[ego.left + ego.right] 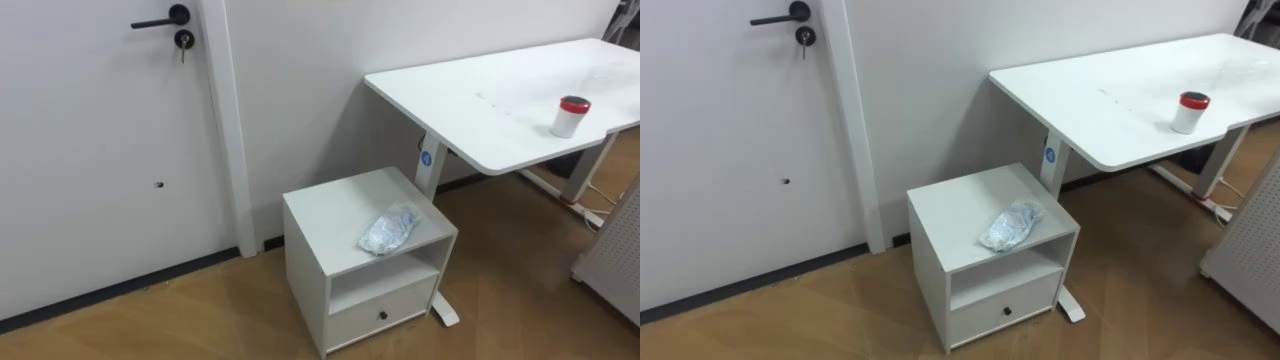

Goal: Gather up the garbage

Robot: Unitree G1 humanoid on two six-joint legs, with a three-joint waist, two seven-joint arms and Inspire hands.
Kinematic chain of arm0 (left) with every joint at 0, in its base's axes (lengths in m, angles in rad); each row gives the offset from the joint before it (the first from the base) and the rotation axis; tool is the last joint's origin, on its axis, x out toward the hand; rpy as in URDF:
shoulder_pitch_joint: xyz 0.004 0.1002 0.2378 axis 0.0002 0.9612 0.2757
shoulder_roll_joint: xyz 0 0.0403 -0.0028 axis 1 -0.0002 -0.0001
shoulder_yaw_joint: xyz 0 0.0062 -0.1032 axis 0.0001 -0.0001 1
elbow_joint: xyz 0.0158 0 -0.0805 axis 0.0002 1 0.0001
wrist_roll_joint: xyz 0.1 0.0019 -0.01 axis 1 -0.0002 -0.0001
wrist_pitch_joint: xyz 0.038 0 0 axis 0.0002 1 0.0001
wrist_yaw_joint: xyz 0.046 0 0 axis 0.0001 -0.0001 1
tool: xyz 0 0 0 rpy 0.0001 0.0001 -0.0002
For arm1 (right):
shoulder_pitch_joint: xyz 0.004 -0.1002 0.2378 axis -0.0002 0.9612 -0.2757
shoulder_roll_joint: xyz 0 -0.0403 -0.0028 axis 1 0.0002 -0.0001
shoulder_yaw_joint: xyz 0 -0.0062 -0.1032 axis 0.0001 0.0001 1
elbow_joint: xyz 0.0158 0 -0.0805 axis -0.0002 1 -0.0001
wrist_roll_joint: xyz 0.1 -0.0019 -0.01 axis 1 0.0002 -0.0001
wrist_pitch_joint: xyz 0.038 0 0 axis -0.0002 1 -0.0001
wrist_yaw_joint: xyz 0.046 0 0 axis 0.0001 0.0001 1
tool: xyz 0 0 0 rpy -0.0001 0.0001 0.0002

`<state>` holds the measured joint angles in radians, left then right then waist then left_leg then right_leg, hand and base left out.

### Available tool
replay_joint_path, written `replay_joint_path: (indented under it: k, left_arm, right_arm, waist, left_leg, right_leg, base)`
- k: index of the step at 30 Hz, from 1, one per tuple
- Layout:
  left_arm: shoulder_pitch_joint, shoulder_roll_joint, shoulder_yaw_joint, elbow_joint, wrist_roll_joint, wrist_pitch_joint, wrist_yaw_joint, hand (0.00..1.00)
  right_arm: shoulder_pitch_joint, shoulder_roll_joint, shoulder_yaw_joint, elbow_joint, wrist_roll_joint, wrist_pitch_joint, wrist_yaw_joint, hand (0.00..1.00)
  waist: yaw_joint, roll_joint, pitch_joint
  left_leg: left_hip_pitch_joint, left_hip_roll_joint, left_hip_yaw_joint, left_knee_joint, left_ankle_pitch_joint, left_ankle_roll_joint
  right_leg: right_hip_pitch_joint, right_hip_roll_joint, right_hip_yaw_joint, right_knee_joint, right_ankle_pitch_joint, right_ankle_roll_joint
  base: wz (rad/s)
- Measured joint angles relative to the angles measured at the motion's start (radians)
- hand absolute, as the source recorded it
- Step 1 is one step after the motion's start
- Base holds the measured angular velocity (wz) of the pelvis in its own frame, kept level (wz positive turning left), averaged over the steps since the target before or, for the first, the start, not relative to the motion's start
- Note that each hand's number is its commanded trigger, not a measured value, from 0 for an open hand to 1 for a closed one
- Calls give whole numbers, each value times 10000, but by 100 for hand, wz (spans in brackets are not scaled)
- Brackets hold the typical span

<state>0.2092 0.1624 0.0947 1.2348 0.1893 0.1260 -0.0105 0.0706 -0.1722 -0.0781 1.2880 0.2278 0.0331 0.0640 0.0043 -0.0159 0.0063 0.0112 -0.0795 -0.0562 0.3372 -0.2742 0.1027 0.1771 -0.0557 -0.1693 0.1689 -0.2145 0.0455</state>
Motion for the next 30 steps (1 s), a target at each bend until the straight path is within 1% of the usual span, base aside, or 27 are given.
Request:
replay_joint_path:
  k: [9, 14, 19, 22, 24, 25, 27, 28, 29, 30]
  left_arm:
    - [3, -13, -21, -13, 8, 10, 3, 0]
    - [-192, -10, -14, -14, -4, 56, 1, 0]
    - [-188, -12, -8, -14, -9, 57, 1, 0]
    - [-140, -15, -3, -14, -7, 58, 1, 0]
    - [-109, -17, -4, -12, -5, 59, -1, 0]
    - [-82, -17, 1, 2, 0, 59, -2, 0]
    - [-79, -17, 25, 25, 11, 65, -6, 0]
    - [-98, -16, 25, 19, 9, 62, -7, 0]
    - [-107, -13, 20, 16, -2, 55, -4, 0]
    - [-115, -15, 22, 17, -2, 55, -9, 0]
  right_arm:
    - [-7, -50, 153, 0, 5, -23, -18, 100]
    - [-23, -49, 153, 0, 5, -36, -18, 100]
    - [-14, -48, 155, -1, 23, -6, 43, 100]
    - [-2, -46, 144, -2, 26, -5, 90, 100]
    - [-9, -53, 148, 0, 26, -4, 129, 100]
    - [-9, -50, 146, 8, 24, -3, 141, 100]
    - [-20, -44, 146, 3, 15, 21, 153, 100]
    - [-49, -44, 146, -2, 16, 23, 170, 100]
    - [-65, -32, 149, -2, 20, 25, 194, 100]
    - [-77, -28, 148, -7, 19, 25, 202, 100]
  waist:
    - [2, 50, 6]
    - [0, 90, 15]
    - [0, 95, 17]
    - [-4, 61, 8]
    - [2, -14, -27]
    - [5, -24, -26]
    - [22, -64, -37]
    - [28, -103, 4]
    - [31, -143, 23]
    - [32, -146, 26]
  left_leg:
    - [16, 5, 36, -37, 0, 0]
    - [-19, 4, 27, -30, 0, 0]
    - [13, 2, 26, -71, 0, 0]
    - [12, 4, 26, -106, 0, 0]
    - [21, 20, 36, -134, 0, -1]
    - [29, 32, 47, -128, 0, -1]
    - [-2, 41, 60, -30, -4, -7]
    - [-58, 52, 61, 65, -15, -26]
    - [-115, 73, 62, 217, -48, -71]
    - [-187, 111, 73, 338, -99, -90]
  right_leg:
    - [-2, -2, 28, -8, 0, 0]
    - [14, -1, 33, -11, 1, -1]
    - [-8, -4, 28, -10, 0, 0]
    - [-30, -3, 31, -13, -1, 0]
    - [-34, -2, 31, 8, -3, -1]
    - [-40, 4, 32, 18, -8, -6]
    - [-136, 8, 27, 95, -63, -71]
    - [-235, 7, 16, 277, -132, -103]
    - [-342, 16, 16, 447, -208, -170]
    - [-394, 46, 10, 535, -240, -175]
  base:
    - [-1]
    - [0]
    - [0]
    - [0]
    - [0]
    - [0]
    - [0]
    - [0]
    - [0]
    - [-4]
